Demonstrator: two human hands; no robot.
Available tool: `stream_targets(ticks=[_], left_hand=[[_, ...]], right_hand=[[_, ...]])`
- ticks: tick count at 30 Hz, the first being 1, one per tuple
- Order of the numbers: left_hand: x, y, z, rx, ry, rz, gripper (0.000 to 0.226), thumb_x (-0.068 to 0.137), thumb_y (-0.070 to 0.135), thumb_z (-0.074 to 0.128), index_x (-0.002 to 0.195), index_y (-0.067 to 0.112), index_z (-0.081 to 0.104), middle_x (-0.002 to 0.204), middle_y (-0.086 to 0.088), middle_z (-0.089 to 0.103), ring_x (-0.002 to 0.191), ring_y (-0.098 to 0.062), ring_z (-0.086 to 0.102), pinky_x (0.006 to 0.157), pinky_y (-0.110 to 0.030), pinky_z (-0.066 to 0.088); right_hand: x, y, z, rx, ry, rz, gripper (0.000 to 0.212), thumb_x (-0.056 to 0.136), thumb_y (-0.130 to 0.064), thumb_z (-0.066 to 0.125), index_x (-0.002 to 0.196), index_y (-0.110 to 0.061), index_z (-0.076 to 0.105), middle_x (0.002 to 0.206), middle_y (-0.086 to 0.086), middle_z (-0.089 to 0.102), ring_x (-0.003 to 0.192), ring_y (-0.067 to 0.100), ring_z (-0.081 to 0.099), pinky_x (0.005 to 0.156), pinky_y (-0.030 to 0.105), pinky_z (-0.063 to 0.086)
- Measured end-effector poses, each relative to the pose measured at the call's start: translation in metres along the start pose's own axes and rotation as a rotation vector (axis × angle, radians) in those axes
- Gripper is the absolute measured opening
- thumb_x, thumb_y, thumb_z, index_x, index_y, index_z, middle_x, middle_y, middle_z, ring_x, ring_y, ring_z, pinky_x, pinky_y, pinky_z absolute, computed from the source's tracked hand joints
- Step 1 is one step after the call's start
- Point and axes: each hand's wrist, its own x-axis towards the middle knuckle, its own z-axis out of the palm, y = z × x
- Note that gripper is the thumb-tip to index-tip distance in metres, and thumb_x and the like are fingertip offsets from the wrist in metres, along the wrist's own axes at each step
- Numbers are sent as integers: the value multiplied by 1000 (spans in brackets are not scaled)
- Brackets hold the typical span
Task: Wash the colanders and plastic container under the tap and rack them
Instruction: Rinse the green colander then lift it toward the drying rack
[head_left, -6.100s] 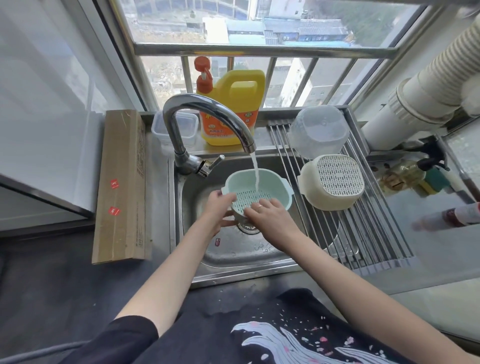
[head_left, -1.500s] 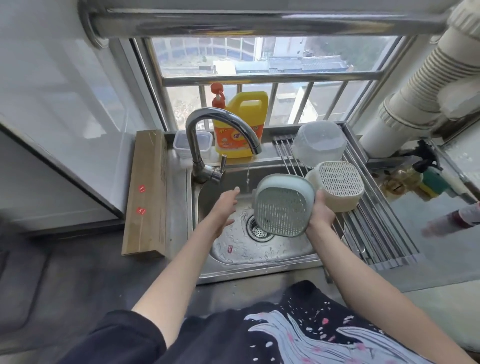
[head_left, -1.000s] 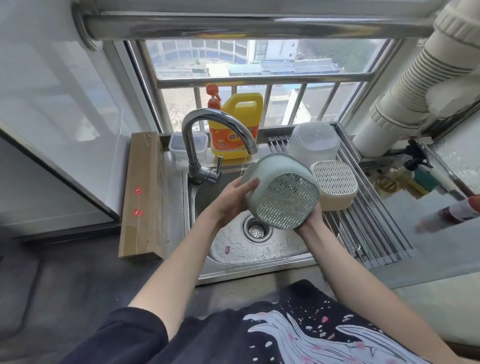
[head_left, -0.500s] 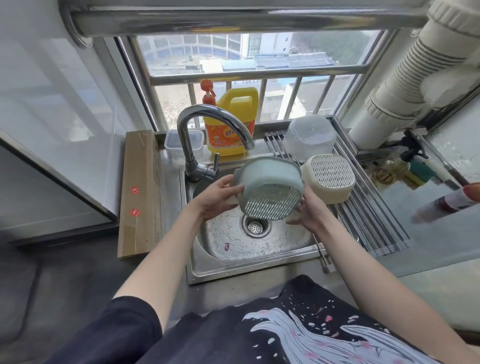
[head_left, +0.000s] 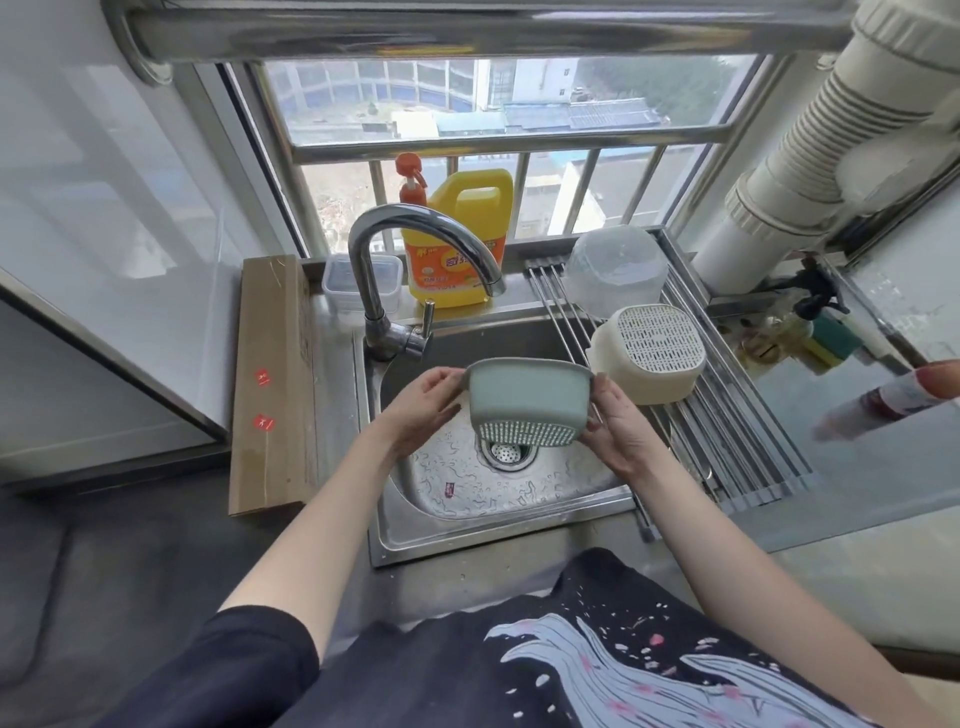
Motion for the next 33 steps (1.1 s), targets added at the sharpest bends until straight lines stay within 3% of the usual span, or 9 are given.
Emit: stream_targets(ticks=[6, 9, 11, 14, 18, 25, 27, 30, 33], left_hand=[[-3, 4, 4, 166, -5, -62, 21, 92, 22, 60, 113, 17, 59, 104, -1, 65, 94, -14, 62, 82, -27, 50], [-2, -3, 1, 120, 76, -156, 14, 93, 25, 58, 97, 13, 64, 82, -2, 64, 67, -11, 60, 62, -22, 49], [-1, -1, 2, 54, 102, -220, 13, 93, 19, 58, 90, 7, 62, 62, 0, 57, 46, -7, 51, 48, -19, 46], [4, -3, 14, -122, 139, -417, 27, 99, 7, 41, 77, 5, 56, 42, 1, 50, 28, -3, 41, 31, -13, 36], [6, -10, 19, -310, 236, -533, 40, 96, 1, 26, 64, 6, 49, 33, -2, 45, 22, -7, 41, 25, -13, 33], [-2, -15, 22, -266, 142, -446, 36, 98, 4, 26, 82, 4, 58, 53, -7, 64, 41, -12, 59, 43, -22, 49], [-3, -12, 17, -241, 56, -319, 24, 98, 8, 36, 99, 7, 60, 82, -9, 67, 68, -15, 62, 63, -26, 51], [1, -9, 8, -212, -63, -160, 40, 97, 12, 45, 133, 27, 51, 114, -10, 61, 85, -18, 57, 63, -31, 53], [-4, -2, 18, -216, -68, -145, 41, 100, 12, 40, 136, 28, 49, 113, -6, 62, 86, -18, 59, 64, -34, 53]], right_hand=[[-2, -2, 5, -75, 266, 469, 43, 86, -50, 61, 96, -9, 62, 102, 10, 65, 102, 37, 57, 67, 55, 55], [-7, -10, 11, -319, 245, 557, 48, 86, -50, 60, 100, -4, 61, 101, 15, 66, 89, 34, 65, 46, 35, 56], [-6, -12, 10, -398, 237, 632, 41, 89, -45, 60, 89, -4, 60, 72, 10, 65, 50, 17, 62, 33, 18, 43], [4, -12, 9, -83, 216, 689, 32, 99, -24, 46, 75, -6, 55, 39, -2, 44, 23, 1, 32, 21, 11, 20], [1, -7, 12, 392, 313, 625, 31, 97, -10, 45, 69, -1, 53, 39, 4, 49, 22, 5, 41, 22, 13, 27], [-1, 1, 11, 148, 316, 559, 26, 99, -8, 45, 77, 0, 55, 42, 8, 56, 28, 9, 51, 28, 14, 39], [-5, 0, 11, 77, 260, 498, 15, 97, -12, 53, 85, -3, 58, 62, 9, 65, 47, 12, 62, 38, 18, 49], [-9, -1, 5, -22, 200, 399, 10, 92, -24, 62, 94, -14, 61, 91, 4, 65, 80, 16, 59, 60, 28, 54], [-12, 1, -3, -64, 204, 269, 7, 95, -23, 56, 95, -16, 57, 95, 4, 65, 86, 18, 61, 59, 31, 54]])
